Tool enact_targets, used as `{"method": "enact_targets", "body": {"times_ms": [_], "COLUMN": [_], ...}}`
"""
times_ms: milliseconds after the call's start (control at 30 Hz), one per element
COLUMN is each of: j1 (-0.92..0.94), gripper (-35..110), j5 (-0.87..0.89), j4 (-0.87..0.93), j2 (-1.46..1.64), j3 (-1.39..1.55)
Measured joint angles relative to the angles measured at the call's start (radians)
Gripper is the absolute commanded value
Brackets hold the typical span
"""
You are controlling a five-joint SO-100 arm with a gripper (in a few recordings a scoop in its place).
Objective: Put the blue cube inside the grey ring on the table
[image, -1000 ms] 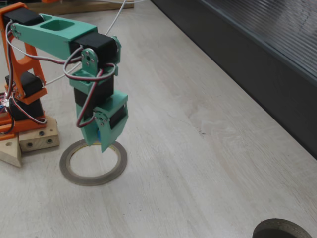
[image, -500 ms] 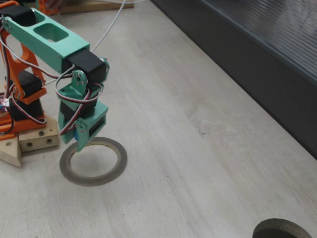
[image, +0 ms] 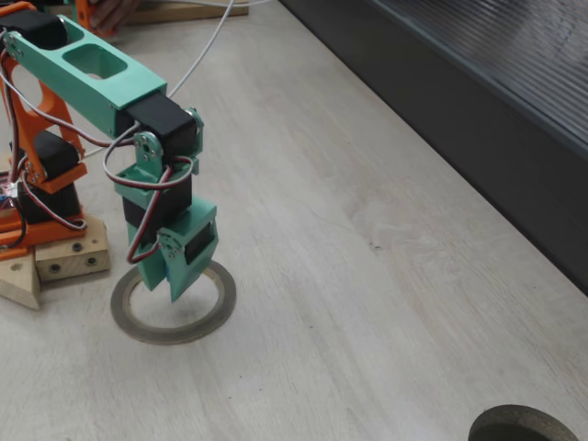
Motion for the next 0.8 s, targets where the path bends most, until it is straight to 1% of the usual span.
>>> {"method": "enact_targets", "body": {"times_ms": [100, 300, 800], "j1": [0.000, 0.000, 0.000], "gripper": [20, 20, 20], "j5": [0.000, 0.000, 0.000], "j4": [0.000, 0.000, -0.018], "j2": [0.000, 0.000, 0.000], "j3": [0.000, 0.095, 0.101]}}
